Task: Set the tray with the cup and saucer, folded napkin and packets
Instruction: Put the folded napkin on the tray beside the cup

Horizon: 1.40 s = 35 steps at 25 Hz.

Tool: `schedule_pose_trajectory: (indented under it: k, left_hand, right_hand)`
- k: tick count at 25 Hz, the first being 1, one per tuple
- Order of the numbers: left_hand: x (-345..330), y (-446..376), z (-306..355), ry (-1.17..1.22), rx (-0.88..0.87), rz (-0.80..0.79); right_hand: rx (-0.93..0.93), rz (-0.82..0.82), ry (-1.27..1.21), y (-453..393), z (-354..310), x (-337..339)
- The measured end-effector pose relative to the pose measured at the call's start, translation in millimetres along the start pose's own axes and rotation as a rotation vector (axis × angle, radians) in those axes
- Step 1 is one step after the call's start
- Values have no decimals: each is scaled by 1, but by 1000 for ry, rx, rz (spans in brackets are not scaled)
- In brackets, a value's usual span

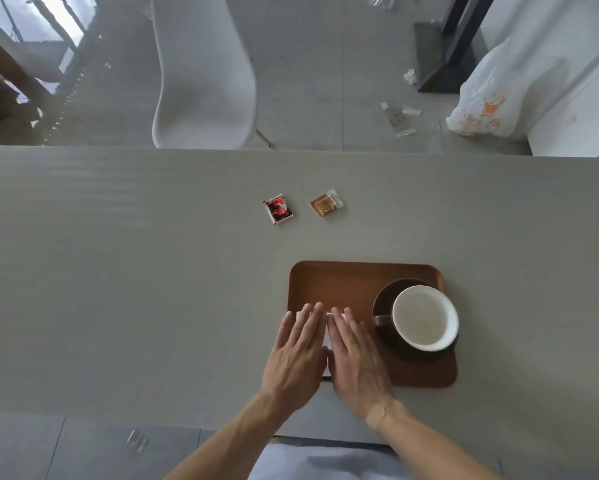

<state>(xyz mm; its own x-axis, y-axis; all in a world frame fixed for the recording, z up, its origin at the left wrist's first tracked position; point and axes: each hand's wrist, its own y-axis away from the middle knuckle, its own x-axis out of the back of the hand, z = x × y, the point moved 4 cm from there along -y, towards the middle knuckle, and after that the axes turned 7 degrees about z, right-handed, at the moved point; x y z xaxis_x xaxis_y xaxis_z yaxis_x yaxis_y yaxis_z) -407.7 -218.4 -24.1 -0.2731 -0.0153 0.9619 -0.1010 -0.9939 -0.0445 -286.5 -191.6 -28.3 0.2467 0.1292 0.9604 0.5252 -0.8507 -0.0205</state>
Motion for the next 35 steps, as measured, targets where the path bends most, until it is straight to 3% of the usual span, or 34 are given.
schedule_pose_trajectory:
  k: [5, 31, 35]
  left_hand:
    - [-25, 5, -28, -82, -13, -167]
    - [-12, 37, -30, -116, -58, -210]
    - [-9, 45, -29, -127, -228, -231]
  right_hand:
    - [7, -115, 107, 2, 15, -30]
    - [-43, -140, 122, 22, 16, -13]
    - [82, -94, 94, 50, 19, -8]
